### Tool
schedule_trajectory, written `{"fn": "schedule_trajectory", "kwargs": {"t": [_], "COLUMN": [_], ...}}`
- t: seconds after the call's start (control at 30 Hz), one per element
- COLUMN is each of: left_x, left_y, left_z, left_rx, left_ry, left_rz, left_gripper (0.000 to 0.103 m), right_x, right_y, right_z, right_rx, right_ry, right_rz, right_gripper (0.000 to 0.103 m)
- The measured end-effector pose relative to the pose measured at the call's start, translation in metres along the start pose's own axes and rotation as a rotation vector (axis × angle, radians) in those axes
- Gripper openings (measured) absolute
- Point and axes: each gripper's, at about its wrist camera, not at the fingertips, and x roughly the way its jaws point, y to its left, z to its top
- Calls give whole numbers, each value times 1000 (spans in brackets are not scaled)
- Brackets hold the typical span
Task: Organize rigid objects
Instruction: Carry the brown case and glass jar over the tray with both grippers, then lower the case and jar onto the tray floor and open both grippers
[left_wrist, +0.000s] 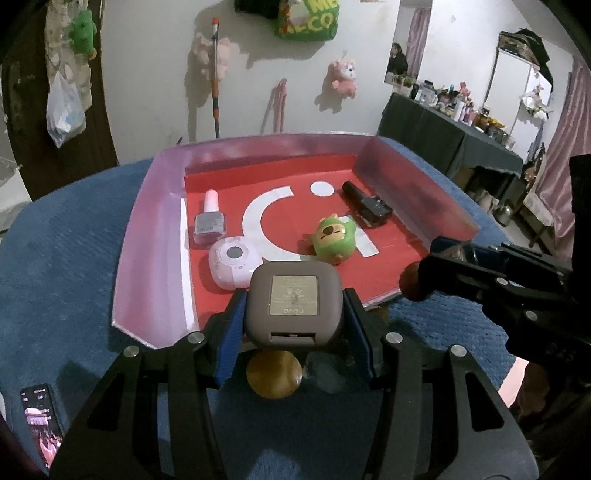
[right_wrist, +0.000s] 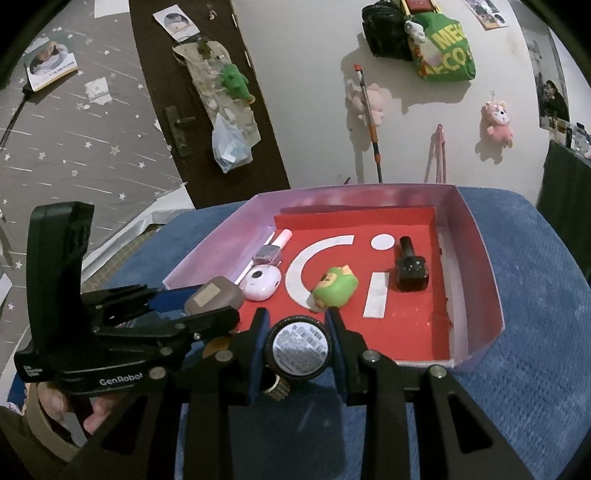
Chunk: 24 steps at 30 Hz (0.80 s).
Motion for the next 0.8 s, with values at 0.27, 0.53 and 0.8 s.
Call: {"fn": "schedule_trajectory", "kwargs": {"t": [0.27, 0.53, 0.8], "left_x": [30, 47, 56], "left_y": [8, 15, 21], "left_z": [3, 9, 9], "left_rx": [-23, -48, -71], "left_ry": [97, 142, 158], "left_rz": [2, 8, 6], "left_gripper": [48, 48, 48], "right_x": [29, 52, 61], "right_y": [-13, -25, -35], "right_z": [5, 7, 3], "right_rx": [10, 20, 35], "right_ry": [52, 81, 112], "right_rz": [-40, -86, -105], "right_gripper": [33, 33, 33]}}
